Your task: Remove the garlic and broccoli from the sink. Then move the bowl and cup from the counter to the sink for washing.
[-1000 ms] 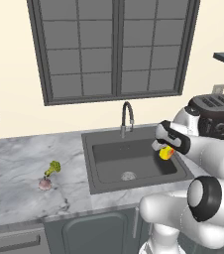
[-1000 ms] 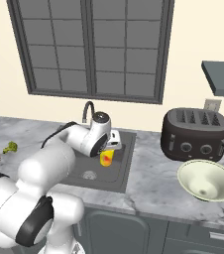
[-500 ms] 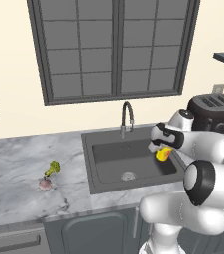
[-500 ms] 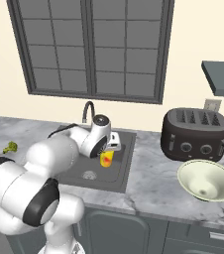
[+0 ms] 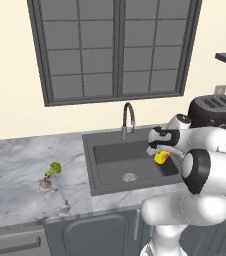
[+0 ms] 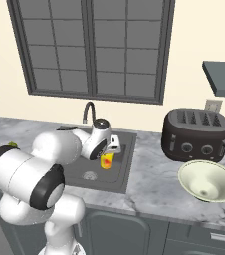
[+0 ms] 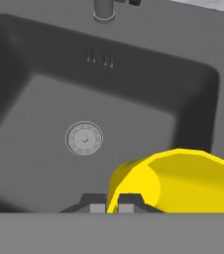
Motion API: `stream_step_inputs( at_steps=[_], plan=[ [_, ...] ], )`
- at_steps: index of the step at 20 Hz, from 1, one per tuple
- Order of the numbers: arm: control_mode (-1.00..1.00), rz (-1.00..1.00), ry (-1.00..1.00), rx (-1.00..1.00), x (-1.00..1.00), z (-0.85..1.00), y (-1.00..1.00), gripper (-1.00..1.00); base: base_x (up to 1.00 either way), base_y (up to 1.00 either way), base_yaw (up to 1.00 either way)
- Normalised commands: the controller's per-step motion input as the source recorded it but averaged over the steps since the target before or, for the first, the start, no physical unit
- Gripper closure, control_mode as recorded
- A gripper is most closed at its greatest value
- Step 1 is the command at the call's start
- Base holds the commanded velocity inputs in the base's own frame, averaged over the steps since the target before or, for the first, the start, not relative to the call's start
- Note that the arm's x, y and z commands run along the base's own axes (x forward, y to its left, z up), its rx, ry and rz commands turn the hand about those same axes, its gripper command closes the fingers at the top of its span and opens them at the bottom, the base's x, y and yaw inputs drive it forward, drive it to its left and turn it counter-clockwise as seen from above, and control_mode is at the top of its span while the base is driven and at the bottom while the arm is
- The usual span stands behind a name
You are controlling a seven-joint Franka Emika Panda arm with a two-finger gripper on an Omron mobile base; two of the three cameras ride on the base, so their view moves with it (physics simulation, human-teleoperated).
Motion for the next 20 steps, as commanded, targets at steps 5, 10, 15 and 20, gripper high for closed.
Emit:
stream_step_inputs(
  at_steps=[5, 10, 15, 20],
  plan=[
    [-1.00, 0.00, 0.00, -0.01, 0.14, -0.22, 0.04, 1.00, 0.00, 0.00, 0.00],
    [-1.00, 0.00, 0.00, -0.01, 0.11, -0.20, 0.01, 1.00, 0.00, 0.00, 0.00],
    [-1.00, 0.00, -0.01, -0.02, 0.13, -0.21, 0.04, 1.00, 0.00, 0.00, 0.00],
    [-1.00, 0.00, -0.01, -0.04, 0.15, -0.19, 0.04, 1.00, 0.00, 0.00, 0.00]
  ],
)
